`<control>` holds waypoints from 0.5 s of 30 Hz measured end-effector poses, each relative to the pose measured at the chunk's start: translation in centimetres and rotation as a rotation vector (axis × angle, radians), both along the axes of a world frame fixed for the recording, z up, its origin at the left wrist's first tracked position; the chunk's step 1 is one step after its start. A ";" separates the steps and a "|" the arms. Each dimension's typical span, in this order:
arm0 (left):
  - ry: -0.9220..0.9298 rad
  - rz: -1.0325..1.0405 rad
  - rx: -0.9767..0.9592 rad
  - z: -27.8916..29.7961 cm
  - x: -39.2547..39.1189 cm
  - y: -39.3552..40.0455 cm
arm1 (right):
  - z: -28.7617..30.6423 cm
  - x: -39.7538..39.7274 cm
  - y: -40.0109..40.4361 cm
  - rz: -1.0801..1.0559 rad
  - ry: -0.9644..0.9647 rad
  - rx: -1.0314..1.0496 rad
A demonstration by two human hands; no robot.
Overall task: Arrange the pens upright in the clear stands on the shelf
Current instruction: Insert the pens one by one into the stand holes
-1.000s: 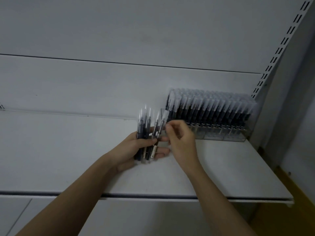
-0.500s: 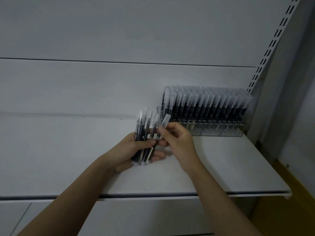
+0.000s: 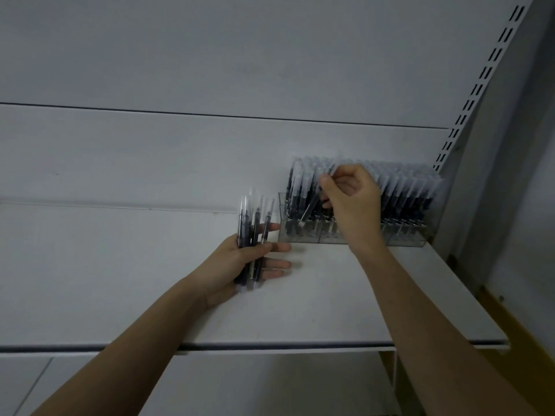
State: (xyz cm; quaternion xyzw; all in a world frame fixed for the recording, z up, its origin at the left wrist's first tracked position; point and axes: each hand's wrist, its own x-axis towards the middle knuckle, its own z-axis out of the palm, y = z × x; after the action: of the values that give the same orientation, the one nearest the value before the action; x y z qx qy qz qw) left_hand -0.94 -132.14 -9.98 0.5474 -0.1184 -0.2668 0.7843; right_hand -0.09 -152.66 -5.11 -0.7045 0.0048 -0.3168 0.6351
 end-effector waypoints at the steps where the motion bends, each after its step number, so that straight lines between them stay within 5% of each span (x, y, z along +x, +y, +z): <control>1: -0.020 0.009 0.025 0.0 0.0 0.0 | 0.2 0.2 -0.2 -0.025 -0.017 -0.066; 5: -0.132 0.027 0.144 -0.4 0.0 0.1 | 0.4 0.7 -0.4 -0.104 -0.026 -0.220; 15: 0.008 0.055 0.080 0.2 -0.2 0.1 | 0.1 1.3 0.3 -0.162 -0.038 -0.264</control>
State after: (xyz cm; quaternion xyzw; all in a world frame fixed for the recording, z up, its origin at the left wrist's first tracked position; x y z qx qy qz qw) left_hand -1.10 -132.08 -9.80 0.5805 -0.0895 -0.2517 0.7692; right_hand 1.18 -152.31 -5.02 -0.7729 0.0081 -0.3783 0.5094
